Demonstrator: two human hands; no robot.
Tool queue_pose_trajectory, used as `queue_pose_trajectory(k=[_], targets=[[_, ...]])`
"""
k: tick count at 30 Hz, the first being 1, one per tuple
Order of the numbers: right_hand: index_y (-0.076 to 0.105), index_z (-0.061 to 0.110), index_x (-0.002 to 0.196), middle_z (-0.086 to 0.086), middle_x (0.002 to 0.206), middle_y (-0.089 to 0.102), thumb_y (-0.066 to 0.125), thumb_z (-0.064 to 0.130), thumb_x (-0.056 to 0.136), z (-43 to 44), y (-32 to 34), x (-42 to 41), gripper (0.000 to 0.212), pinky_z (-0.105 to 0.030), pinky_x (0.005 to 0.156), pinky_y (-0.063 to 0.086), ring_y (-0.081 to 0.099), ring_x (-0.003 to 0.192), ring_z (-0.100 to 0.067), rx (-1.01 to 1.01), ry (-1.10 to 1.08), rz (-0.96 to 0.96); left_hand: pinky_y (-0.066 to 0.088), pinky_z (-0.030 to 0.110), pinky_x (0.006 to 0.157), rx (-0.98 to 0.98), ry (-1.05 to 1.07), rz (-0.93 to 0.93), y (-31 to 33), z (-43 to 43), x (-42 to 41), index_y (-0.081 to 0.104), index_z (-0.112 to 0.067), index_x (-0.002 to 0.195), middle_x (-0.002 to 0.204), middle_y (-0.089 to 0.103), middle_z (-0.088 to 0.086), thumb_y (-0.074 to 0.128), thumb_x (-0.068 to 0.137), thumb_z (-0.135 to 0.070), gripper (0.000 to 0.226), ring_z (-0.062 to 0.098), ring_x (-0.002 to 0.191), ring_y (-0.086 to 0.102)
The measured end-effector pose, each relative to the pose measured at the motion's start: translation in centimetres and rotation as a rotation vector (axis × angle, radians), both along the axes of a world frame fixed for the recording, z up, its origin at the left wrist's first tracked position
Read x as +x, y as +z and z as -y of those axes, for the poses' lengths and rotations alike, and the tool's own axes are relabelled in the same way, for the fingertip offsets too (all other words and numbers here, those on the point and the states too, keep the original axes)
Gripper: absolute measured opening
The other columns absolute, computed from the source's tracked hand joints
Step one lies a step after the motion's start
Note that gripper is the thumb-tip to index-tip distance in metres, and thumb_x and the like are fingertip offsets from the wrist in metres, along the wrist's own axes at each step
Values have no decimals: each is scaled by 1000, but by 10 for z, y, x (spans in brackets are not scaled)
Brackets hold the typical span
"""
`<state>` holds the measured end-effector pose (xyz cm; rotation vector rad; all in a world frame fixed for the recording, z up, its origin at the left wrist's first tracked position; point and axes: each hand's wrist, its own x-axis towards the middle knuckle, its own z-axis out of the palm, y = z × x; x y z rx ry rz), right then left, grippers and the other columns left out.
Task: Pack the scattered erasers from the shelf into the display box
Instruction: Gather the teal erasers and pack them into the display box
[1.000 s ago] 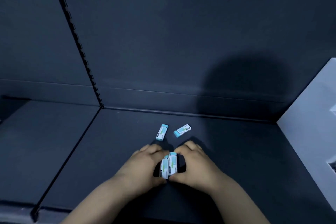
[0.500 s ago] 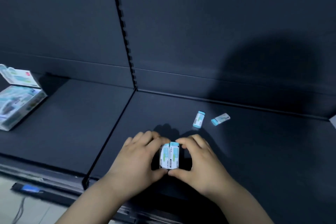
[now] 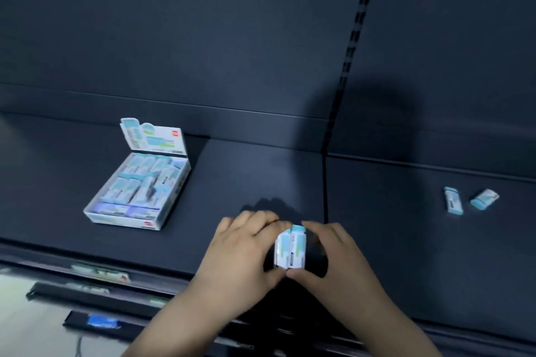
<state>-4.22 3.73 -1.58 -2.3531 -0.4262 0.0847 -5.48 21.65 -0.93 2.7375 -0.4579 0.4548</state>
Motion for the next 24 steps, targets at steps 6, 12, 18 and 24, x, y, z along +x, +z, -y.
queue_pose_trajectory(k=[6, 12, 18, 24], targets=[[36, 56, 111, 34, 108, 38, 73, 44, 67, -26, -5, -4, 59, -13, 89, 38, 42, 107, 10, 38, 38, -30, 30, 23, 77, 19, 2, 1, -11, -23, -9, 49, -37, 117, 106, 54, -17, 60, 57, -50, 62, 6, 95, 48], [30, 58, 109, 31, 105, 39, 69, 56, 59, -43, -7, 0, 64, -13, 91, 38, 42, 105, 10, 47, 74, -43, 30, 25, 78, 91, 3, -32, -6, -44, -10, 49, -37, 119, 107, 58, -16, 54, 62, -58, 61, 6, 96, 52], [33, 60, 105, 31, 107, 37, 75, 47, 65, -87, 0, 13, 59, -15, 92, 37, 41, 107, 7, 24, 141, -40, 31, 27, 79, 90, 36, 37, -5, -89, -11, 53, -32, 119, 107, 61, -14, 51, 69, -59, 57, 8, 96, 51], [32, 52, 114, 34, 111, 32, 73, 49, 69, -173, 4, 21, 61, -10, 91, 34, 38, 110, 8, 30, 128, -3, 32, 27, 81, 116, 27, 50, -3, -173, 0, 63, -27, 117, 109, 63, -13, 50, 72, -59, 56, 7, 100, 51]])
